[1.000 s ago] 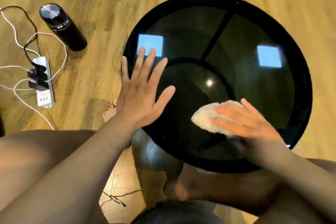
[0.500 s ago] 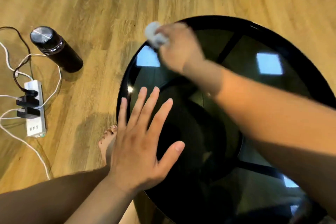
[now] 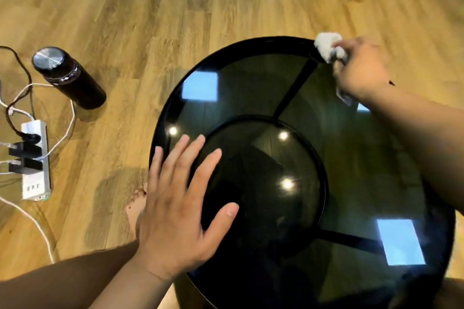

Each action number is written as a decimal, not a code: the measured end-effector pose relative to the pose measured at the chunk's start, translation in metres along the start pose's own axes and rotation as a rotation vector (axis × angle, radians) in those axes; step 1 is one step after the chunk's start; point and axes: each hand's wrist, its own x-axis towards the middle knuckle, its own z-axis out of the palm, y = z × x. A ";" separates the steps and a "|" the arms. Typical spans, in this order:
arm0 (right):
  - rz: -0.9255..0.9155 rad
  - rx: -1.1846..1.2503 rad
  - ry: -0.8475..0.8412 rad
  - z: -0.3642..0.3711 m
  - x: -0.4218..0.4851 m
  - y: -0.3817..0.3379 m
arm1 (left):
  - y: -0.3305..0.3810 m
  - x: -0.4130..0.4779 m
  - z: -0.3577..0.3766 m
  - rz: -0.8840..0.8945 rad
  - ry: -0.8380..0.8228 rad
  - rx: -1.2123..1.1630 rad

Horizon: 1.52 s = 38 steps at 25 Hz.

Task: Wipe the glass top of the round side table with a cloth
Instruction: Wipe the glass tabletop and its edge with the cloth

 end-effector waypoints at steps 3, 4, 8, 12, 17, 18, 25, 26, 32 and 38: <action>0.121 0.115 0.025 0.022 0.009 -0.070 | -0.002 0.000 0.000 -0.017 0.000 -0.025; 0.071 0.132 -0.001 0.032 0.004 -0.105 | -0.002 0.000 -0.001 -0.021 0.001 -0.034; -0.657 0.128 -0.290 0.046 -0.062 -0.237 | 0.002 0.000 0.001 -0.019 -0.010 -0.042; -0.737 0.062 -0.262 0.034 -0.030 -0.209 | 0.001 -0.002 0.000 -0.038 -0.001 -0.058; -0.161 -0.027 -0.126 -0.002 0.038 -0.048 | 0.001 0.000 0.000 -0.070 0.021 -0.089; -0.126 -0.075 -0.136 -0.015 0.031 -0.016 | 0.001 0.000 0.000 -0.072 0.020 -0.090; 0.188 -0.183 -0.288 -0.068 -0.125 0.112 | 0.001 0.000 -0.001 -0.077 0.019 -0.058; 0.225 -0.181 -0.321 -0.072 -0.151 0.116 | 0.001 0.000 0.000 -0.085 0.026 -0.057; 0.380 -0.114 -0.522 -0.103 -0.287 0.065 | 0.000 -0.001 0.002 -0.089 0.081 -0.073; 0.123 0.154 -0.685 -0.092 -0.368 -0.062 | -0.001 -0.004 0.004 -0.067 0.133 -0.096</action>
